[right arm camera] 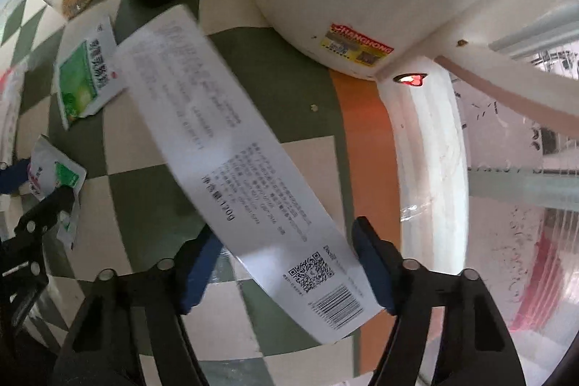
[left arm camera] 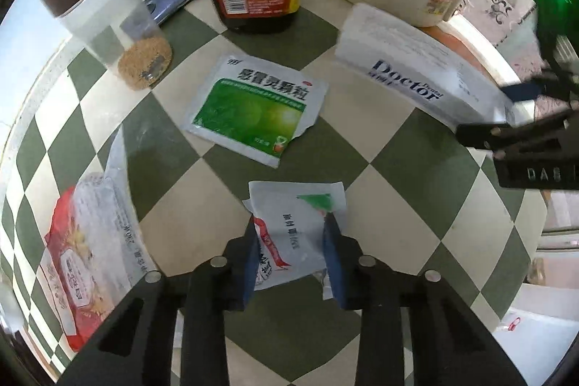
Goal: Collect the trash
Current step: 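Grasp a white medicine sachet with the left tool while the right tool grasps the Doctor box, then carry the sachet and Doctor box over the bin with both tools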
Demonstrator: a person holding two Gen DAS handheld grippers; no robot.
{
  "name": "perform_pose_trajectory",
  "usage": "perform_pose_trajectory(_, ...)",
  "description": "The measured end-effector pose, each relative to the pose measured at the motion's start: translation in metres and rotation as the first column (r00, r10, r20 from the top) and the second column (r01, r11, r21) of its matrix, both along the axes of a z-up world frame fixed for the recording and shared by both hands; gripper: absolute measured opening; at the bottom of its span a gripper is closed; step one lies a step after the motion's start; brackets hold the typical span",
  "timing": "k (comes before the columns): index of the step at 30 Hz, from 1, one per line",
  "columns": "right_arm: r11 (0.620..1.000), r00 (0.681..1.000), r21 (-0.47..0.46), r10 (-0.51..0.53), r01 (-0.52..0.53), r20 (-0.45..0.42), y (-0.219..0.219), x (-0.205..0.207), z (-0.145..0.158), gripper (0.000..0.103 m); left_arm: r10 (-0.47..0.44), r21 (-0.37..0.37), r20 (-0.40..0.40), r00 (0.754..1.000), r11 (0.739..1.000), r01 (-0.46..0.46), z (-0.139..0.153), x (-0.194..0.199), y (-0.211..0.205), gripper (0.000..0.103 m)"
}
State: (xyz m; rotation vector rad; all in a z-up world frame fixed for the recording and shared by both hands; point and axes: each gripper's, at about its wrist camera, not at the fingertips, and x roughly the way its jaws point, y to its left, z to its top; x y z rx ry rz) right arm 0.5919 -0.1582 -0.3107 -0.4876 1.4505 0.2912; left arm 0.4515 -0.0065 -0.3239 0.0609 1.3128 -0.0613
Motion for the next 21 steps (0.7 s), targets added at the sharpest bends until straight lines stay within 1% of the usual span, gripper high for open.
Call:
perform_pose_trajectory(1, 1.000, 1.000, 0.007, -0.006, 0.006, 0.001, 0.003, -0.002, 0.001, 0.065, 0.005, -0.001, 0.005, 1.000, 1.000, -0.005, 0.002, -0.002, 0.004, 0.024)
perform_pose_trajectory(3, 0.999, 1.000, 0.030, -0.022, 0.022, -0.005, 0.000, -0.011, 0.003, 0.059, 0.011, -0.006, 0.015, 1.000, 1.000, -0.011, 0.009, -0.009, 0.012, 0.021)
perform_pose_trajectory(5, 0.995, 0.997, 0.076, -0.069, 0.071, -0.025, -0.008, -0.027, 0.007, 0.057, 0.012, -0.003, 0.033, 0.999, 1.000, -0.012, 0.019, -0.013, 0.023, 0.021)
perform_pose_trajectory(6, 0.989, 0.995, 0.105, -0.097, 0.100, -0.030, -0.013, -0.033, 0.009, 0.057, 0.010, 0.002, 0.043, 0.999, 1.000, -0.010, 0.038, -0.013, 0.016, 0.021)
perform_pose_trajectory(10, 0.943, 0.972, 0.236, -0.231, 0.234, -0.043, -0.039, -0.065, 0.021, 0.056, -0.009, 0.027, 0.078, 0.997, 1.000, 0.007, 0.061, -0.036, 0.019, 0.021)
perform_pose_trajectory(12, 0.897, 0.949, 0.314, -0.312, 0.311, -0.050, -0.060, -0.089, 0.028, 0.055, -0.024, 0.036, 0.089, 0.996, 0.999, 0.020, 0.071, -0.049, 0.012, 0.020)
perform_pose_trajectory(14, 0.854, 0.925, 0.369, -0.376, 0.367, -0.050, -0.080, -0.110, 0.033, 0.055, -0.048, 0.042, 0.101, 0.994, 0.998, 0.044, 0.082, -0.059, -0.003, 0.020)
perform_pose_trajectory(15, 0.819, 0.904, 0.405, -0.424, 0.407, -0.053, -0.095, -0.125, 0.037, 0.055, -0.061, 0.044, 0.106, 0.993, 0.997, 0.057, 0.085, -0.061, -0.012, 0.020)
perform_pose_trajectory(16, 0.797, 0.890, 0.424, -0.453, 0.431, -0.053, -0.104, -0.139, 0.039, 0.054, -0.083, 0.046, 0.114, 0.990, 0.996, 0.078, 0.092, -0.069, -0.021, 0.020)
perform_pose_trajectory(17, 0.759, 0.865, 0.456, -0.498, 0.466, -0.055, -0.121, -0.155, 0.043, 0.054, -0.102, 0.049, 0.121, 0.987, 0.994, 0.096, 0.096, -0.074, -0.031, 0.020)
perform_pose_trajectory(18, 0.730, 0.846, 0.476, -0.529, 0.490, -0.059, -0.125, -0.170, 0.044, 0.054, -0.124, 0.051, 0.127, 0.984, 0.992, 0.119, 0.100, -0.078, -0.043, 0.020)
perform_pose_trajectory(19, 0.694, 0.819, 0.499, -0.570, 0.520, -0.061, -0.138, -0.189, 0.045, 0.054, -0.153, 0.052, 0.136, 0.979, 0.988, 0.147, 0.105, -0.084, -0.059, 0.020)
perform_pose_trajectory(20, 0.669, 0.801, 0.514, -0.595, 0.537, -0.062, -0.141, -0.211, 0.047, 0.054, -0.182, 0.051, 0.144, 0.973, 0.983, 0.176, 0.108, -0.088, -0.079, 0.020)
perform_pose_trajectory(21, 0.633, 0.775, 0.534, -0.629, 0.560, -0.066, -0.158, -0.229, 0.050, 0.054, -0.206, 0.048, 0.149, 0.967, 0.978, 0.200, 0.109, -0.090, -0.098, 0.020)
